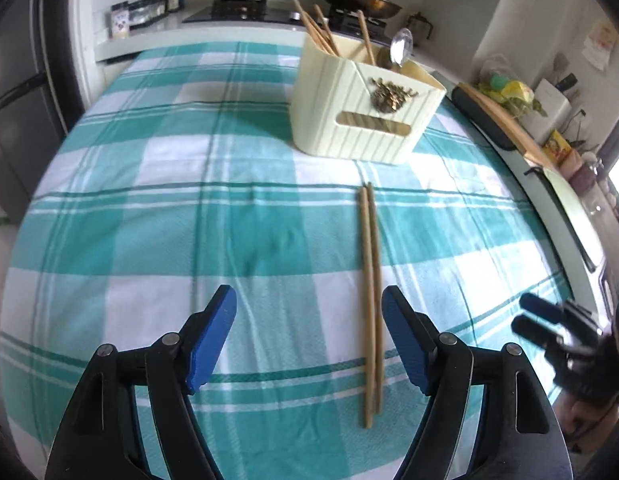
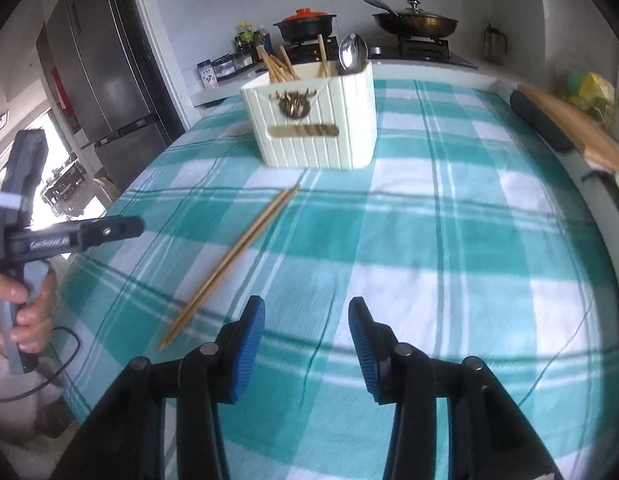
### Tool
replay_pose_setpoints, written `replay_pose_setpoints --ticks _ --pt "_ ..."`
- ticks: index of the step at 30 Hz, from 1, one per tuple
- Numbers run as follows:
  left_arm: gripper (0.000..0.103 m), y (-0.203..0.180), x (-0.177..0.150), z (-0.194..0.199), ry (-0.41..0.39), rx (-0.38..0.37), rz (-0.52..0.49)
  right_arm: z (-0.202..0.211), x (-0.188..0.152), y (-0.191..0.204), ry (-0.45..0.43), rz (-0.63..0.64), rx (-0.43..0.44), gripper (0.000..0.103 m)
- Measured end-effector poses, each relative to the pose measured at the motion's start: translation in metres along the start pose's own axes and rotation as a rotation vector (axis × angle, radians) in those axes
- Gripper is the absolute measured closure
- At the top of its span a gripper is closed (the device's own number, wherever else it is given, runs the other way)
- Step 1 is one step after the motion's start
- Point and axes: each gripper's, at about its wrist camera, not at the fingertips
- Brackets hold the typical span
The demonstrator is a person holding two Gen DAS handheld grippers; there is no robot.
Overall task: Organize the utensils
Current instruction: 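Withdraw both tools from the caddy back toward the remaining chopsticks, then close the left tool on a wooden chopstick lying on the tablecloth, then open the left tool and release the chopstick onto the tablecloth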
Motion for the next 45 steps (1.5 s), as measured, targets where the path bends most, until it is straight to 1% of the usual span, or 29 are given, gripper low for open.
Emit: replay_pose_setpoints --ticks 3,5,7,9,12,15,16,18,20,21,22,24,26,30,32,34,36,39,41,43,45 --pt "0.026 -0.018 0.005 -0.029 0.033 0.017 -0.089 0.001 -0.019 0.005 0.025 0.014 -0.009 0.059" --pt "0.026 -0.026 0.006 -0.044 0.063 0.044 -0.133 0.009 -0.025 0.009 0.010 0.032 -0.024 0.059" --pt "0.026 -0.033 0.006 -0.055 0.081 0.077 -0.166 0.016 -0.028 0.011 -0.001 0.031 -0.008 0.059" --pt "0.026 -0.037 0.004 -0.064 0.099 0.117 -0.193 0.022 -0.029 0.011 -0.013 0.030 -0.002 0.059" --pt "0.025 -0.042 0.002 -0.068 0.093 0.128 -0.211 0.025 -0.030 0.009 -0.026 0.030 -0.011 0.059" --pt "0.025 -0.044 0.002 -0.074 0.121 0.181 -0.237 0.028 -0.028 0.002 -0.039 0.007 -0.007 0.059" --pt "0.027 -0.044 0.001 -0.073 0.107 0.181 -0.233 0.029 -0.028 0.000 -0.043 -0.001 -0.009 0.059" --pt "0.040 -0.047 0.000 -0.071 0.106 0.156 -0.225 0.029 -0.028 -0.004 -0.052 -0.013 -0.020 0.059" --pt "0.072 -0.055 -0.001 -0.069 0.108 0.117 -0.225 0.030 -0.028 -0.008 -0.064 -0.018 -0.039 0.059" --pt "0.080 -0.061 -0.001 -0.069 0.107 0.116 -0.233 0.030 -0.028 -0.009 -0.067 -0.019 -0.052 0.059" --pt "0.097 -0.068 -0.001 -0.069 0.105 0.110 -0.235 0.030 -0.028 -0.011 -0.069 -0.019 -0.063 0.059" --pt "0.098 -0.079 -0.002 -0.070 0.094 0.130 -0.207 0.030 -0.026 -0.014 -0.075 -0.026 -0.074 0.059" --pt "0.098 -0.090 -0.002 -0.072 0.076 0.117 -0.177 0.032 -0.026 -0.017 -0.085 -0.040 -0.074 0.059" --pt "0.098 -0.118 -0.004 -0.073 0.068 0.055 -0.160 0.037 -0.028 -0.024 -0.098 -0.061 -0.084 0.059" --pt "0.098 -0.121 -0.006 -0.071 0.057 0.084 -0.158 0.038 -0.030 -0.028 -0.099 -0.068 -0.090 0.059" --pt "0.098 -0.111 -0.008 -0.067 0.048 0.104 -0.122 0.040 -0.032 -0.032 -0.101 -0.072 -0.096 0.059" --pt "0.098 -0.095 -0.009 -0.060 0.043 0.162 -0.087 0.041 -0.034 -0.035 -0.100 -0.076 -0.104 0.059" --pt "0.098 -0.062 -0.015 -0.055 0.053 0.214 -0.030 0.038 -0.037 -0.040 -0.090 -0.088 -0.109 0.059" --pt "0.098 -0.042 -0.024 -0.051 0.062 0.228 0.012 0.034 -0.038 -0.040 -0.082 -0.093 -0.108 0.059" --pt "0.097 -0.031 -0.031 -0.044 0.056 0.246 0.026 0.030 -0.038 -0.039 -0.073 -0.090 -0.105 0.059" --pt "0.096 -0.025 -0.035 -0.041 0.054 0.237 0.032 0.027 -0.038 -0.035 -0.069 -0.081 -0.104 0.059"
Point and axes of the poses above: each gripper's, at about its wrist camera, not at the fingertips, and z roughly against the way its jaws point, y to its left, x to its top, and after that the axes turned 11 degrees about -z, right-handed
